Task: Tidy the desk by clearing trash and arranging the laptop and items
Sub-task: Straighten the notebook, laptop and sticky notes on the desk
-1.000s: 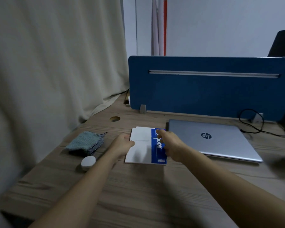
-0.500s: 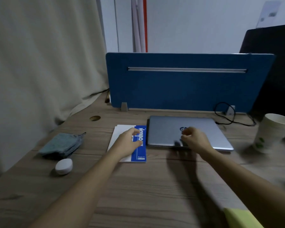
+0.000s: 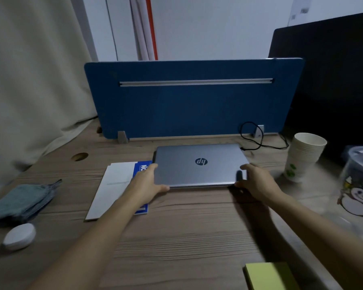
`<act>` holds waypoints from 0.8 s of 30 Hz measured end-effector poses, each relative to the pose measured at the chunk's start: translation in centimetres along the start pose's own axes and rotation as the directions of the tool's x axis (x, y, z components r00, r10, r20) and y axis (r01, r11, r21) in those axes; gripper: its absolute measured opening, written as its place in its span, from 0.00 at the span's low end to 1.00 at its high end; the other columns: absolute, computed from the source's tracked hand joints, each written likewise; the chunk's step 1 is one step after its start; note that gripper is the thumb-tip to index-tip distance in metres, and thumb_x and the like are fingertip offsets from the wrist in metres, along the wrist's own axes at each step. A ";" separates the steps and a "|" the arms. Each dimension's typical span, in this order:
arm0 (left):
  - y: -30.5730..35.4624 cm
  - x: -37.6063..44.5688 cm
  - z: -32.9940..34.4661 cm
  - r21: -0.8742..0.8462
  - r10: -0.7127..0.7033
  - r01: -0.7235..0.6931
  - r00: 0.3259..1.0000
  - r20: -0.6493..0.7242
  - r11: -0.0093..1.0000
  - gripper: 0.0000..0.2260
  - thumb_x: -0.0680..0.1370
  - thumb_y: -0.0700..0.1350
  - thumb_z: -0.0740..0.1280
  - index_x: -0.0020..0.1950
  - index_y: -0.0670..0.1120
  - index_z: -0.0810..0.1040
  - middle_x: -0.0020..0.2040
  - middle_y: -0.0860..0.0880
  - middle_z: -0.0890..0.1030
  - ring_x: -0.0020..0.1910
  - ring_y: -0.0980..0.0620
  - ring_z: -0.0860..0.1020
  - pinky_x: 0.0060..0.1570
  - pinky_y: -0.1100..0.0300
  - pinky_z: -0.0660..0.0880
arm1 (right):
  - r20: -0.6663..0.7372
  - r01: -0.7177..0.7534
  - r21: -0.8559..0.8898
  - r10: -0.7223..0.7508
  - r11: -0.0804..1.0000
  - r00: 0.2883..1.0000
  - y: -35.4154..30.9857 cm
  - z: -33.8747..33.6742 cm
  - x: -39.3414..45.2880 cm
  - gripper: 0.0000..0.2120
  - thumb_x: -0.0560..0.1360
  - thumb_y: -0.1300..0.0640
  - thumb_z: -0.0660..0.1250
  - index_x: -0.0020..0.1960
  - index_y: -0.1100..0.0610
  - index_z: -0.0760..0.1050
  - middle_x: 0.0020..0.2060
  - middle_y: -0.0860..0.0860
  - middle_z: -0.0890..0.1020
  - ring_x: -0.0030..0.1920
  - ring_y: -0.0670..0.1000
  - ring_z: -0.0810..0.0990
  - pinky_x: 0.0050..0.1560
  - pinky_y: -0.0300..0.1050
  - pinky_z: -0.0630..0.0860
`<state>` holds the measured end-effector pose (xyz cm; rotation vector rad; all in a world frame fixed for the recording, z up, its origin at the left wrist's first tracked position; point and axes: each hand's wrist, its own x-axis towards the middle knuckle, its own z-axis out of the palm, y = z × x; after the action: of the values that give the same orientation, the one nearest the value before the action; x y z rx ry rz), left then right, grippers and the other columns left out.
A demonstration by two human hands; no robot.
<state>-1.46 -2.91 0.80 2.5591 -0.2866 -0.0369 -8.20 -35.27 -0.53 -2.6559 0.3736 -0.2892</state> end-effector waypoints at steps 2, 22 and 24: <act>0.1 0.2 0.0 0.001 -0.001 0.001 1.000 0.011 1.000 0.42 0.71 0.54 0.76 0.78 0.51 0.56 0.72 0.47 0.72 0.66 0.46 0.73 0.62 0.50 0.74 | 0.004 0.060 -0.019 -0.060 0.998 0.998 0.0 0.0 0.1 0.27 0.72 0.56 0.73 0.69 0.57 0.71 0.60 0.54 0.76 0.54 0.56 0.77 0.51 0.50 0.75; 0.2 6.0 0.9 0.064 0.004 -0.002 1.000 -0.031 0.998 0.39 0.75 0.54 0.72 0.79 0.52 0.53 0.74 0.42 0.68 0.69 0.43 0.71 0.59 0.53 0.69 | -0.006 0.213 -0.078 -0.214 0.974 0.977 0.4 2.0 5.9 0.12 0.74 0.65 0.66 0.56 0.54 0.75 0.54 0.54 0.75 0.48 0.53 0.75 0.47 0.44 0.70; 0.1 6.4 0.8 0.046 0.006 -0.004 0.999 -0.036 0.999 0.39 0.74 0.54 0.72 0.79 0.52 0.54 0.73 0.42 0.69 0.69 0.42 0.70 0.61 0.52 0.69 | -0.019 0.223 -0.066 -0.225 0.973 0.974 0.6 2.2 6.2 0.12 0.74 0.66 0.67 0.55 0.55 0.75 0.54 0.54 0.75 0.47 0.52 0.74 0.47 0.44 0.68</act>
<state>4.69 -4.78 0.34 2.6016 -0.2825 0.0182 -1.91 -36.78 -1.87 -2.7618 0.0913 -0.3888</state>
